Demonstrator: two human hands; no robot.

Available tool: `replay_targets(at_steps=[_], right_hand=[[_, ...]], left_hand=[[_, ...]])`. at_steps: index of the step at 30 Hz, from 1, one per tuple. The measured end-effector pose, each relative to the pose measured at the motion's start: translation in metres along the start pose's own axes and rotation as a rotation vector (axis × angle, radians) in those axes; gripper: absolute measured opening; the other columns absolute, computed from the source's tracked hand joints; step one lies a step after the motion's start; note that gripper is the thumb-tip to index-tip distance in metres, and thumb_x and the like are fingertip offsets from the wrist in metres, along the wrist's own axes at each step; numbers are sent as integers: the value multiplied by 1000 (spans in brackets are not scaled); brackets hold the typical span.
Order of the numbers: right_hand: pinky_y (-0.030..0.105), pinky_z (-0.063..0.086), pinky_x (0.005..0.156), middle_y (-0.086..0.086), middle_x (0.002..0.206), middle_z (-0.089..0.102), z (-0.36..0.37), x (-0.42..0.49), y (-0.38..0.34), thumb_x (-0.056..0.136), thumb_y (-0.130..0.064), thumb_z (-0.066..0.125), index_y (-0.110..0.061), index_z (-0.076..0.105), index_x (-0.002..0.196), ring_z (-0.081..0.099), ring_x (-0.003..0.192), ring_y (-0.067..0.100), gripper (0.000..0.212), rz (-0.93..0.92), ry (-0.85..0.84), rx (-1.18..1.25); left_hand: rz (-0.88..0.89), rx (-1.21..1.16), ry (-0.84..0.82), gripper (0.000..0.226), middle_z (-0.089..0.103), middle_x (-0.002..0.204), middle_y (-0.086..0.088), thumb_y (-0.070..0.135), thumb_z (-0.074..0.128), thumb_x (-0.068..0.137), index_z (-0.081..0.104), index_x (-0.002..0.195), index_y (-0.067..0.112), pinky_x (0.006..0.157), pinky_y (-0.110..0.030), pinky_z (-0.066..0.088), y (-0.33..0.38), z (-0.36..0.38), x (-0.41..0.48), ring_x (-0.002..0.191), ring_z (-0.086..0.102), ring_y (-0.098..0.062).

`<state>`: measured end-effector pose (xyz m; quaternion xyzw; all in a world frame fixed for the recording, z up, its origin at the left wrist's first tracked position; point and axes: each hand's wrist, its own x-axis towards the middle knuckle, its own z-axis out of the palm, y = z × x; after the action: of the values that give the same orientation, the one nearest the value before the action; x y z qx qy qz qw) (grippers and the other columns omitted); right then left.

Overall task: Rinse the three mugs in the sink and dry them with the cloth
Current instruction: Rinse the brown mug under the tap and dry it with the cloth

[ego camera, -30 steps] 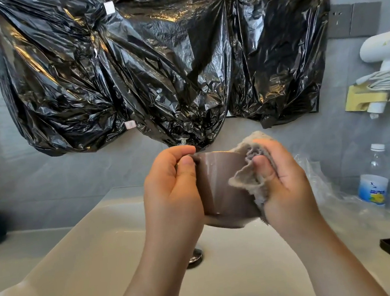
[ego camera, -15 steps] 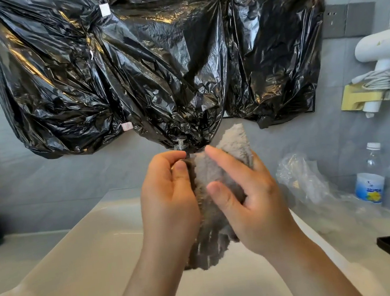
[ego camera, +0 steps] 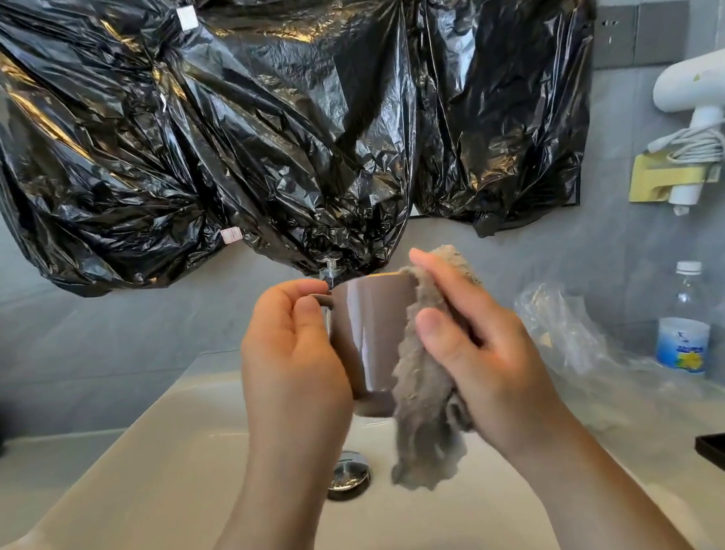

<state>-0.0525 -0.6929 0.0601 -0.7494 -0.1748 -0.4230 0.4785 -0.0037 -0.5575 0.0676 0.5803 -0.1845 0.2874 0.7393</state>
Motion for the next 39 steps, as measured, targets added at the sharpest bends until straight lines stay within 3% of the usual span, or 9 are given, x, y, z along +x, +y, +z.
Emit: replay_targets(at_steps=[5,8,13,19,23,28,31,36,39], right_hand=[[9,33,89,-14,121,42,14,-6,2,87,-64,40,-54,37,138,48,117,9,52,-72,53,-455],[2,33,93,-13,125,51,8,-5,3,87,-62,47,-52,50,131,49,118,0,46,-92,36,-314],[24,47,97,-11,126,66,4,-1,0,83,-59,62,-46,64,121,60,119,9,41,42,-36,298],[56,51,97,3,119,70,17,-1,-2,78,-59,64,-30,61,125,67,111,24,55,157,24,320],[26,55,79,-9,100,74,14,-2,-3,75,-55,67,-34,66,112,70,91,8,43,93,138,234],[8,46,78,-23,102,70,11,0,-3,75,-64,60,-34,62,120,65,95,-6,54,54,264,66],[5,42,83,-25,110,67,14,-1,-3,82,-57,55,-37,59,122,61,104,-9,44,5,283,12],[37,52,97,-11,113,71,7,2,-2,88,-44,59,-40,66,109,66,108,10,23,28,240,238],[28,53,84,-10,108,72,10,0,-6,77,-55,62,-42,66,112,67,100,9,37,80,146,367]], left_hand=[[207,246,-62,19,65,77,14,30,41,94,56,87,38,62,-14,40,-3,0,-6,71,56,4],[58,62,-51,27,63,62,16,19,49,100,66,84,33,51,-22,42,0,-4,0,53,51,-2],[-394,-420,-90,33,61,65,-8,14,41,108,68,90,9,48,-26,43,0,-5,11,53,52,-16],[-239,-204,24,37,65,64,4,24,48,102,69,72,23,57,-33,45,-6,-4,9,59,56,-15],[-58,109,110,51,46,55,13,57,52,91,43,58,19,52,-37,34,-12,-5,2,53,39,-11],[-27,50,-161,72,40,53,5,74,39,83,45,58,7,51,-34,29,-11,1,-4,55,35,-16],[-42,-85,-340,81,53,66,-7,79,53,71,57,75,-2,57,-41,38,-10,2,-5,63,47,-18],[-319,-367,-553,71,76,105,-18,67,69,68,77,107,8,88,-49,55,-11,-2,-3,96,72,-32],[-388,-415,-642,72,76,110,-15,74,72,64,79,108,18,96,-47,52,-11,-7,-2,101,71,-27]])
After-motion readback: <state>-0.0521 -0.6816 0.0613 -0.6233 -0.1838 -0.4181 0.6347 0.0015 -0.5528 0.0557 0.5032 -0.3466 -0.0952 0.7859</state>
